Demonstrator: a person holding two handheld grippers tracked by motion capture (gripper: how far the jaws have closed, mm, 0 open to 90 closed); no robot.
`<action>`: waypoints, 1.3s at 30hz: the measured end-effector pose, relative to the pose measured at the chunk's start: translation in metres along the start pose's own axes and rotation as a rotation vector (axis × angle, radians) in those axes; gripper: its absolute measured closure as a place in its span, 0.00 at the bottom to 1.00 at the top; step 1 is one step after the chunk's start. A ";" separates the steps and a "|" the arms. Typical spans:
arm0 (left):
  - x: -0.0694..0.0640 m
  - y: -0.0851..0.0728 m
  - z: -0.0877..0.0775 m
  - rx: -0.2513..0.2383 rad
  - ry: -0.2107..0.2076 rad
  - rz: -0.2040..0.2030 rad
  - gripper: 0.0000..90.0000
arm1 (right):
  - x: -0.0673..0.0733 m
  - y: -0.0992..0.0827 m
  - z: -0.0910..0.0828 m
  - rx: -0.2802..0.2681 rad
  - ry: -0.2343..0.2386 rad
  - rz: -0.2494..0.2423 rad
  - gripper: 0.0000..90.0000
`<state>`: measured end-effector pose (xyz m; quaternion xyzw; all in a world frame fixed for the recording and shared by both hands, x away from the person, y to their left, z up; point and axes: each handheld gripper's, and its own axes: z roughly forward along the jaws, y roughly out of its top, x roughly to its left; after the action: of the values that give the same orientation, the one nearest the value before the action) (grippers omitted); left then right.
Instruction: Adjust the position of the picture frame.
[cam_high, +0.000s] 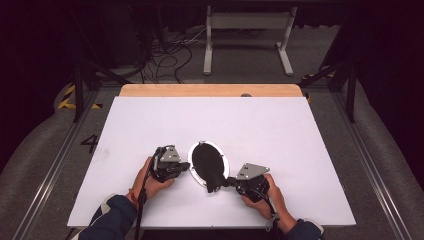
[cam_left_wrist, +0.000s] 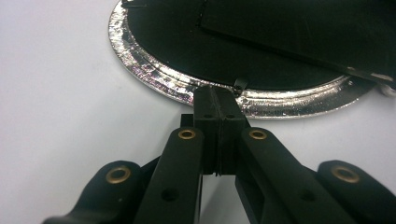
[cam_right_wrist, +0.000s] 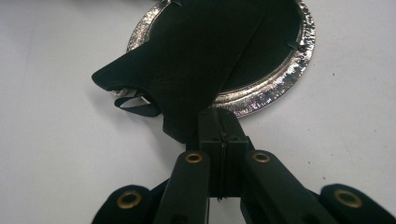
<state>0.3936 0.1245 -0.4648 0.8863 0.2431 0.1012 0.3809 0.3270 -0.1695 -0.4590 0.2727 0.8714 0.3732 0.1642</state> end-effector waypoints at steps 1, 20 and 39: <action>0.000 0.001 0.001 -0.001 -0.001 -0.006 0.99 | 0.000 -0.001 0.000 0.003 0.000 0.002 1.00; 0.000 0.027 0.025 0.009 0.025 0.074 1.00 | -0.002 -0.007 -0.005 0.006 0.007 0.022 1.00; 0.004 0.032 0.033 -0.013 0.017 0.065 0.99 | -0.001 -0.008 -0.007 0.009 -0.001 0.017 1.00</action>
<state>0.4204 0.0874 -0.4646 0.8904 0.2166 0.1225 0.3812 0.3216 -0.1783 -0.4605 0.2809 0.8708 0.3703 0.1601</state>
